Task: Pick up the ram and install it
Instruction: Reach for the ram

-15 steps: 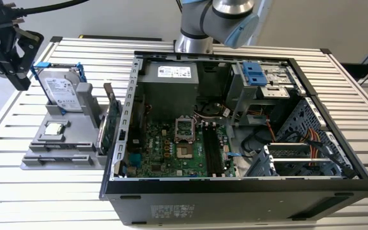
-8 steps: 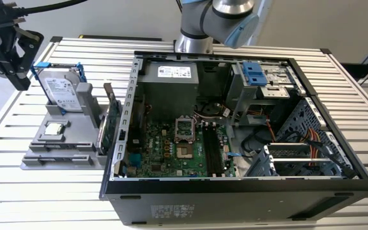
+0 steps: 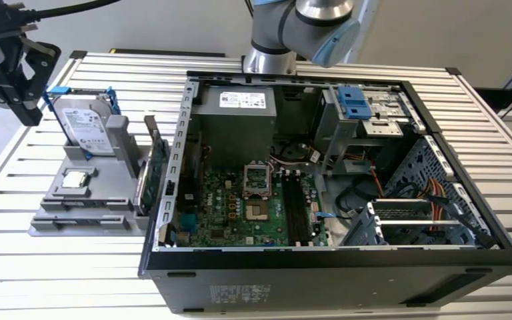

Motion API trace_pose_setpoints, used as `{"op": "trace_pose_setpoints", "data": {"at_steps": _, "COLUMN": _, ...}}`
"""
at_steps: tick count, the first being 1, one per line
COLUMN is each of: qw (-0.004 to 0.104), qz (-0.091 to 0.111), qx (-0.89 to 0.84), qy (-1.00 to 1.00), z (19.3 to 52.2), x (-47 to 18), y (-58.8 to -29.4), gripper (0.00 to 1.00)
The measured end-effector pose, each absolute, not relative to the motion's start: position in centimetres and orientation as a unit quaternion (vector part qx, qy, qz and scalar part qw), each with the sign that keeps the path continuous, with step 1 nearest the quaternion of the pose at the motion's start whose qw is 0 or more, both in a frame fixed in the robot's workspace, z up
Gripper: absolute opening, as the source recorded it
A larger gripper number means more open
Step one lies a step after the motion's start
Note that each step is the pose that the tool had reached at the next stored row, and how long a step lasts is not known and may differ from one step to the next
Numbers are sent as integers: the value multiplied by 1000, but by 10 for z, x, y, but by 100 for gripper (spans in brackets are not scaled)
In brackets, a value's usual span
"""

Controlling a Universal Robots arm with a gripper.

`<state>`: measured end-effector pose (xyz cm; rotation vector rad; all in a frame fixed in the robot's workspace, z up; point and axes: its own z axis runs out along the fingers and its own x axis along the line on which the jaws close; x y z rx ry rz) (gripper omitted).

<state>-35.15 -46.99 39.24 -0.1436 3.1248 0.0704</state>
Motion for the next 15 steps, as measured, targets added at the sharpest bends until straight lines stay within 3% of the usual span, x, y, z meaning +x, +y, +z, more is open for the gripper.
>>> {"op": "trace_pose_setpoints", "data": {"at_steps": 15, "qw": 6, "qz": 23, "qx": -71, "qy": 997, "z": 392, "x": -352, "y": -470, "gripper": 0}}
